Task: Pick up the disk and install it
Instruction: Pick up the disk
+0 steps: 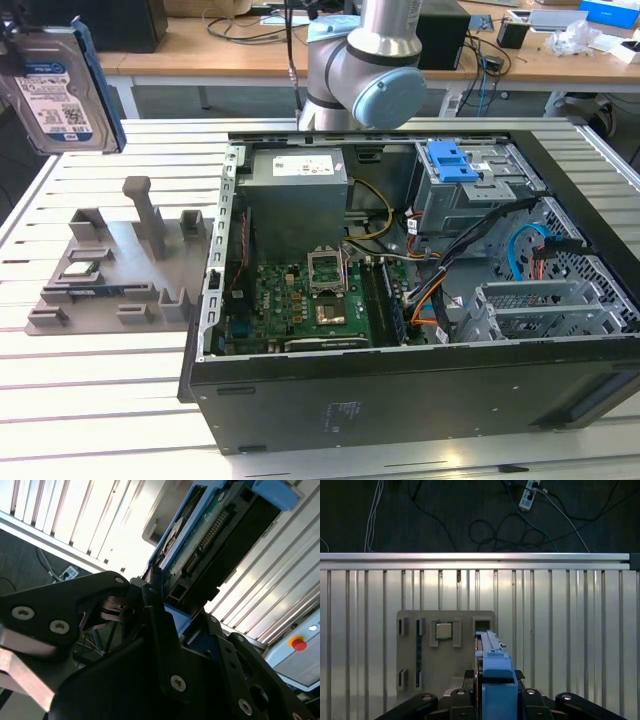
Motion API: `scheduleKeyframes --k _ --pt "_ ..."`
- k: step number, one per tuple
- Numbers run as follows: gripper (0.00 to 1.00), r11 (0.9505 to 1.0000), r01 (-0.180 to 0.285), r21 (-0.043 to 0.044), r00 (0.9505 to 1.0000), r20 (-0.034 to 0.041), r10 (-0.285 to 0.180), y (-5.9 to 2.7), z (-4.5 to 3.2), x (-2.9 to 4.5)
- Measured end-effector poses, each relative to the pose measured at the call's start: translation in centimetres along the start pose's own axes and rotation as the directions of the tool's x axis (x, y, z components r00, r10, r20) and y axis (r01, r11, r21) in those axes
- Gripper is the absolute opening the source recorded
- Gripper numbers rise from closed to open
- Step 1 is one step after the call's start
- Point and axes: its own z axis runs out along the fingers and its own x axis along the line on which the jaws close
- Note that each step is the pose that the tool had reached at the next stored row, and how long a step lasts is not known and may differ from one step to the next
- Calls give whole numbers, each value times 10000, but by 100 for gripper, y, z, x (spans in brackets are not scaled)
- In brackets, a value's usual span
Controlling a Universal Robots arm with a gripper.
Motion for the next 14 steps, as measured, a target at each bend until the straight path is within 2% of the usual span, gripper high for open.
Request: scheduleKeyframes --k 2,11,14 --pt "37 10000 0 1 10000 -1 0 2 -47 -1" --pt "37 10000 0 0 10000 -4 0 10 -360 -6" --pt "37 10000 0 0 10000 -4 0 11 -425 -7"
